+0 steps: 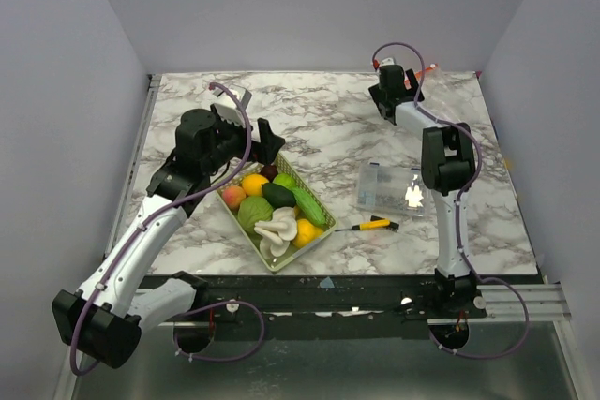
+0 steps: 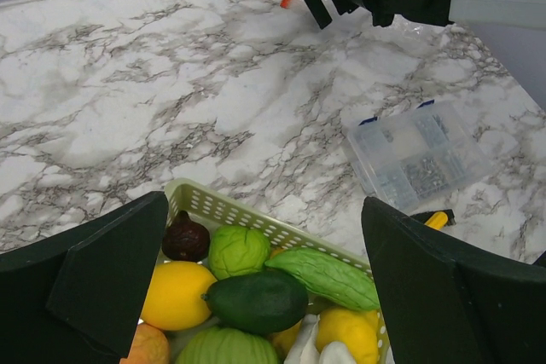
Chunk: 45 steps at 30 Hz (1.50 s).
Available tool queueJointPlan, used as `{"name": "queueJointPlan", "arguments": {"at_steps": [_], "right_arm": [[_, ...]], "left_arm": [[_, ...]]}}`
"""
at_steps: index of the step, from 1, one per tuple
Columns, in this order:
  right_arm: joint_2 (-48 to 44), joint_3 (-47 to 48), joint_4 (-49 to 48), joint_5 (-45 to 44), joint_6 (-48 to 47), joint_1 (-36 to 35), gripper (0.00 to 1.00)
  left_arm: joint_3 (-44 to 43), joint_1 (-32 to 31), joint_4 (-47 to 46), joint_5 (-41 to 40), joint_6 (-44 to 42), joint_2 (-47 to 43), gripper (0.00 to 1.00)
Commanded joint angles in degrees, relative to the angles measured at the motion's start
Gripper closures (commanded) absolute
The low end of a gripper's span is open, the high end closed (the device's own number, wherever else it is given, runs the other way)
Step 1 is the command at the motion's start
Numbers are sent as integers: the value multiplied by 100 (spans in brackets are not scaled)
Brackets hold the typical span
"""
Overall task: Place the food in the zip-top bag and seal the zipper
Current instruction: Pick up the zipper food storage bag at the corner of the board.
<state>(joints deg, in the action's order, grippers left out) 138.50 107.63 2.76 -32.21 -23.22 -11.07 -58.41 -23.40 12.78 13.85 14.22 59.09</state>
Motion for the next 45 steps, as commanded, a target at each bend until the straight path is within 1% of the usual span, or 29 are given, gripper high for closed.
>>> {"name": "queueJointPlan", "arguments": {"at_steps": [1,4,7,11,13,18,23,26,28,30,33,35,37,39,41,42,44,45], "right_arm": [[-482,-122,111,391,-27,-217,0],[-467,-103,378,291,10,-241,3],[-717,-350,410,276,41,-323,4],[-1236,-803,449,672,112,-489,4],[-1354,-930,544,742,122,-543,4],[-1203,-1116,592,40,-118,-549,6],[-841,-997,612,-599,-343,-540,6],[-663,-936,399,-894,-470,-528,6],[-553,-904,258,-931,-595,-526,5],[-431,-863,194,-912,-730,-521,8],[-257,-792,-93,-1178,-944,-521,11],[-173,-778,-347,-1218,-1142,-527,17],[-93,-718,-472,-1227,-1262,-521,25],[-17,-632,-476,-1248,-1285,-521,38],[-50,-655,-515,-1264,-1203,-533,47],[-100,-704,-570,-1206,-1149,-540,53],[-278,-905,-689,-903,-1116,-583,73],[-394,-1095,-843,-777,-1186,-624,77]], "left_arm": [[-200,-33,18,168,38,82,1],[-203,-48,34,107,24,58,2],[-197,-60,29,117,20,20,1],[-206,-77,28,171,37,18,2],[-214,-86,32,189,37,15,2],[-192,-103,19,162,12,-46,1],[-188,-130,28,136,11,-12,1],[-197,-139,36,126,-2,26,2],[-211,-139,56,105,-20,47,1],[-214,-145,80,76,-48,58,1],[-217,-148,102,14,-68,69,1],[-223,-147,104,13,-68,78,2],[-231,-148,115,21,-68,92,1],[-248,-156,136,14,-75,98,2],[-263,-156,171,-25,-92,119,1],[-277,-156,186,-46,-109,123,1],[-301,-156,227,-94,-155,136,2],[-340,-156,268,-129,-185,155,1]]}}
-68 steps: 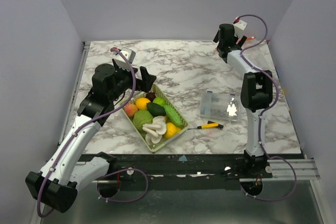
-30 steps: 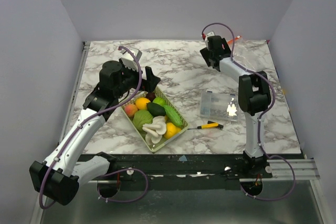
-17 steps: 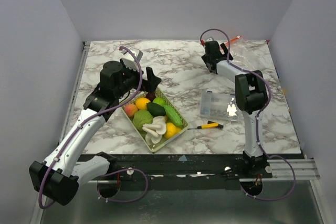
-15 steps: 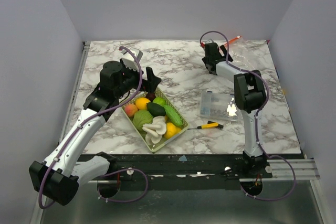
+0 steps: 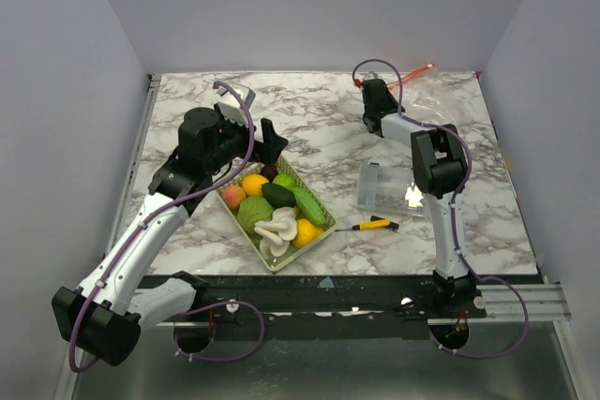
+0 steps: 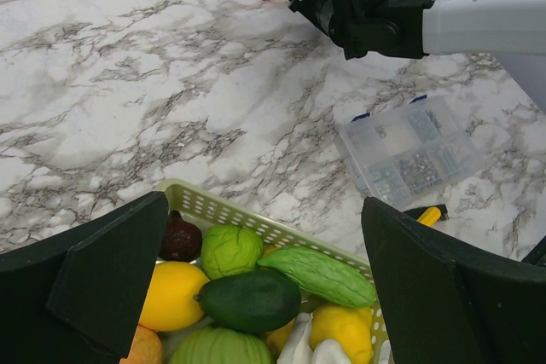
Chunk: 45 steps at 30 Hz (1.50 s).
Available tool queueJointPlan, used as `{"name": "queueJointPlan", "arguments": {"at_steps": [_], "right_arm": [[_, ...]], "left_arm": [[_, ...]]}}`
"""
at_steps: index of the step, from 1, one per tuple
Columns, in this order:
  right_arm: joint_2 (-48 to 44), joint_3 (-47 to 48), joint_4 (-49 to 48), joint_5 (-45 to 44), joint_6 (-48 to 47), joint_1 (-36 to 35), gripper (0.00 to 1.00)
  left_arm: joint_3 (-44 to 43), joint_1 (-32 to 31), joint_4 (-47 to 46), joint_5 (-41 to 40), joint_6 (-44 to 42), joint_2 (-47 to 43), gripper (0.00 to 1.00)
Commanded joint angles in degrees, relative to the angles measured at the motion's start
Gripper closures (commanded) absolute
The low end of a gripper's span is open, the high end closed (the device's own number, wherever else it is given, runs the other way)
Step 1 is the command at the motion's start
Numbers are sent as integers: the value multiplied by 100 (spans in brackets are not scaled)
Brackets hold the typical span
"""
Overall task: Place the food in the zip-top bag and seal the zipper
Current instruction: Pick up the zipper food storage bag at the corner of the board, then adjust the zipper food storage bag at the center of the board.
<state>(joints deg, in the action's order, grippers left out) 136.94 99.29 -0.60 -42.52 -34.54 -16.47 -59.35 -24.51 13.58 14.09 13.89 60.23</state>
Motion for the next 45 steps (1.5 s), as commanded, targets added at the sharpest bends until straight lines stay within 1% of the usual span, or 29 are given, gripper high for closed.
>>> {"name": "queueJointPlan", "arguments": {"at_steps": [1,4,5,6,8,10,13,17,19,22,24,26,27,29,30,32,34,37,41,45], "right_arm": [[-338,-435,-704,356,-134,-127,84],[-678,-899,-1217,345,-240,-253,99],[-817,-1002,-1294,339,-183,-289,100],[-947,-1074,-1310,373,-82,-331,100],[-1350,-1269,-1104,753,198,-457,100],[-1858,-1643,-938,1345,368,-617,100],[-2682,-2337,-974,1940,607,-892,100],[-3691,-3062,-855,2834,1257,-1042,100],[-4216,-3545,-1070,3431,1646,-1040,100],[-4959,-4484,-1809,4120,2255,-1040,100],[-5399,-5158,-2499,4450,2655,-1041,100],[-5748,-5695,-3073,4694,3058,-1039,99],[-5913,-5902,-3270,4827,3207,-1035,99],[-6158,-6215,-3591,4983,3429,-1034,100],[-6253,-6339,-3745,5019,3567,-1041,100],[-6374,-6494,-3959,5025,3670,-1040,99],[-6454,-6554,-4105,4914,3745,-1035,99],[-6452,-6506,-4083,4900,3712,-1037,100],[-6476,-6564,-4131,4759,3676,-1040,99],[-6665,-6631,-4153,4569,3644,-1033,99]], "left_arm": [[-283,-40,243,-181,-171,55,1],[-323,-44,311,-221,-201,44,1],[-306,-45,300,-237,-202,31,1],[-292,-45,278,-262,-202,25,1],[-287,-45,276,-275,-194,48,2],[-303,-45,285,-261,-140,106,1],[-353,-44,319,-161,-27,194,1],[-408,-43,368,-124,84,244,2],[-411,-43,377,-158,142,222,2],[-340,-45,286,-130,222,133,2],[-243,-45,175,-167,414,95,2],[-269,-19,301,-245,1173,94,5],[-220,7,272,-22,1669,88,7],[119,14,-253,546,2682,24,8],[332,8,-691,772,3299,-16,8],[794,8,-1450,1075,4468,-16,8],[1063,17,-1936,1272,5421,116,10],[1123,8,-2318,1373,6140,373,17],[1076,0,-2080,1022,6668,593,24],[1363,-127,-2321,478,7122,608,26]]}}
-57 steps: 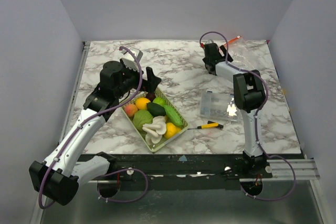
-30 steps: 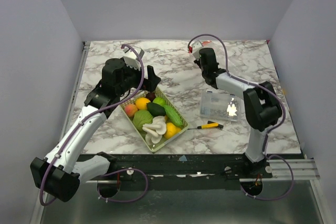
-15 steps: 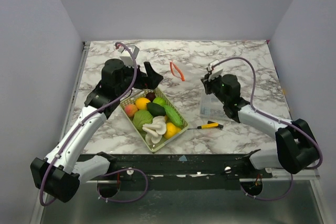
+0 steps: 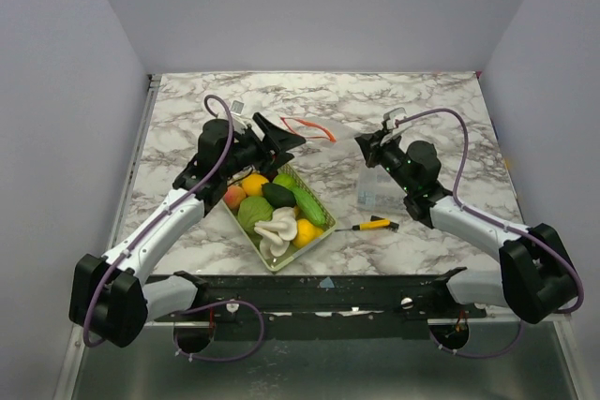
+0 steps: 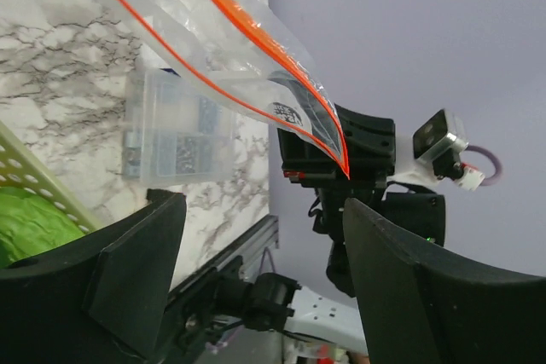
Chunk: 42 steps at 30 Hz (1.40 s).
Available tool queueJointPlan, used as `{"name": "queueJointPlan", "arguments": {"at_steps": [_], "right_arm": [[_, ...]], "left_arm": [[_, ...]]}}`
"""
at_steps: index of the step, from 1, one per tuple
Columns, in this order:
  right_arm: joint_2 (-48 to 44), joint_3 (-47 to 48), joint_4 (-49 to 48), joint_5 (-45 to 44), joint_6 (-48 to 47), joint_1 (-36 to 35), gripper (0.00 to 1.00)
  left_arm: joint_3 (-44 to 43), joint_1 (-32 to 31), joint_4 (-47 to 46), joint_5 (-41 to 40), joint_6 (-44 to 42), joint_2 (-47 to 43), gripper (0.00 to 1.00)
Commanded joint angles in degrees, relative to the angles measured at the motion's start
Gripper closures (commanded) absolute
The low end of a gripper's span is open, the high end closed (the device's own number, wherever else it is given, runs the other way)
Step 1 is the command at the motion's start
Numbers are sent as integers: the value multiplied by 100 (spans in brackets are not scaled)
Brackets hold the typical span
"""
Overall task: Place the food in the zip-top bag and seal the zipper
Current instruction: Adjust the zipper food storage bag at the center of the board.
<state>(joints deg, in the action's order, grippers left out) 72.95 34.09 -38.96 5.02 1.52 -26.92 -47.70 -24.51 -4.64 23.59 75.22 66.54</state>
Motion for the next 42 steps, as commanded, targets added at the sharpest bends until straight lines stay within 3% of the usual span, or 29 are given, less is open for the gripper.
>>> {"name": "queueJointPlan", "arguments": {"at_steps": [1,6,19,27,34,38,42], "right_arm": [[-311,-135,-340,-185,12,3,99],[-406,-141,-338,-174,-11,6,99],[-480,-155,-349,-62,-38,6,99],[-481,-149,-366,4,-56,11,99],[-391,-148,-401,96,-82,8,99],[-366,-155,-427,146,-82,3,99],[-303,-121,-390,186,-82,10,99]], "left_arm": [[262,-145,-608,-543,1168,9,27],[459,-167,-1602,-412,2024,576,43],[498,-227,-2321,-1049,2427,1164,43],[240,-234,-2262,-1139,2368,1380,43],[55,-300,-2416,-1059,2362,1702,51],[-6,-304,-2403,-1081,2208,1714,70],[-411,-291,-1946,-1150,1501,1635,88]]}}
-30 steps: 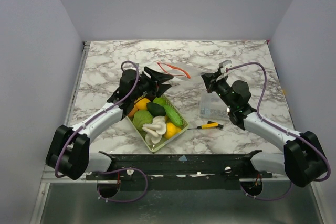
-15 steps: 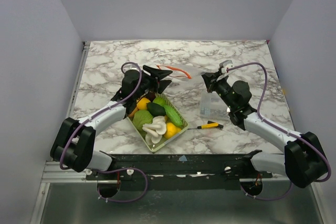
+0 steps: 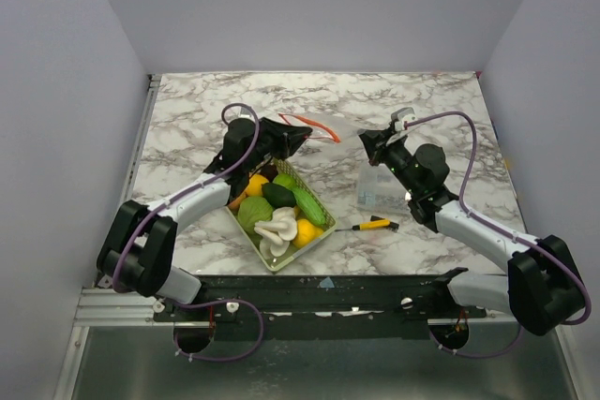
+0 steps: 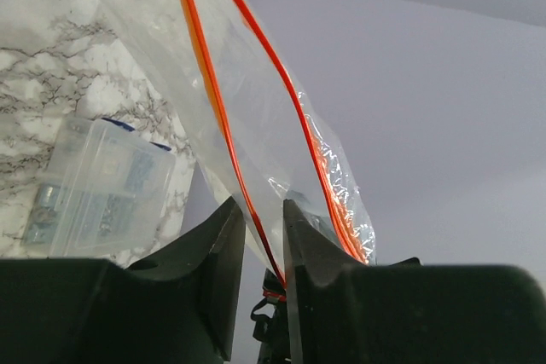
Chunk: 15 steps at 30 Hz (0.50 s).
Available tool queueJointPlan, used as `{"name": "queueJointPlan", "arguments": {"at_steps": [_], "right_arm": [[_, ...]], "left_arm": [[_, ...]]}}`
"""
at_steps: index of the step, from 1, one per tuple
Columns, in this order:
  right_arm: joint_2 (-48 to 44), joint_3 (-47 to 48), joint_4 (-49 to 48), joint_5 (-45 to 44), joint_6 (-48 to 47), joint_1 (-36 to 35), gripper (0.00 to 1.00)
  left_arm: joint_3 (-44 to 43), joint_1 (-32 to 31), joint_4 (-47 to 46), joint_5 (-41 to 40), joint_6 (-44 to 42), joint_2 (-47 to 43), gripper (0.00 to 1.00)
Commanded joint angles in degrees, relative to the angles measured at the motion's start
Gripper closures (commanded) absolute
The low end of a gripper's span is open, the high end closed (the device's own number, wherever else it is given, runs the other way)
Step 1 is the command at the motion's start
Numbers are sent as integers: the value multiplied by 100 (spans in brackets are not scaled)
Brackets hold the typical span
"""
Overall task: Place the food in the zip-top bag and seal the zipper
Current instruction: Adjust the zipper food storage bag at the center of the board.
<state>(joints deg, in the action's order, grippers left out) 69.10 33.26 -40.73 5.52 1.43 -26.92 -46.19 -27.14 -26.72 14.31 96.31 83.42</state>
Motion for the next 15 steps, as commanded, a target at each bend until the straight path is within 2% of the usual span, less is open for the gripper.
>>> {"name": "queueJointPlan", "arguments": {"at_steps": [1,3,8,11,13,15], "right_arm": [[108,5,-172,135,-65,7,97],[193,101,-21,103,-32,10,81],[402,471,450,188,345,8,54],[483,815,947,317,698,3,27],[587,1176,1404,309,955,6,17],[723,1603,1885,114,1457,3,1]], "left_arm": [[-707,-20,526,-247,-926,-90,94],[-1194,-23,1203,-424,-1674,-227,100],[-2388,-83,3210,-1073,-3702,-520,100],[-2950,-183,4151,-1501,-4585,-583,100],[-3273,-267,4680,-1778,-5140,-506,100],[-3539,-358,5021,-1871,-5515,-361,100]]}}
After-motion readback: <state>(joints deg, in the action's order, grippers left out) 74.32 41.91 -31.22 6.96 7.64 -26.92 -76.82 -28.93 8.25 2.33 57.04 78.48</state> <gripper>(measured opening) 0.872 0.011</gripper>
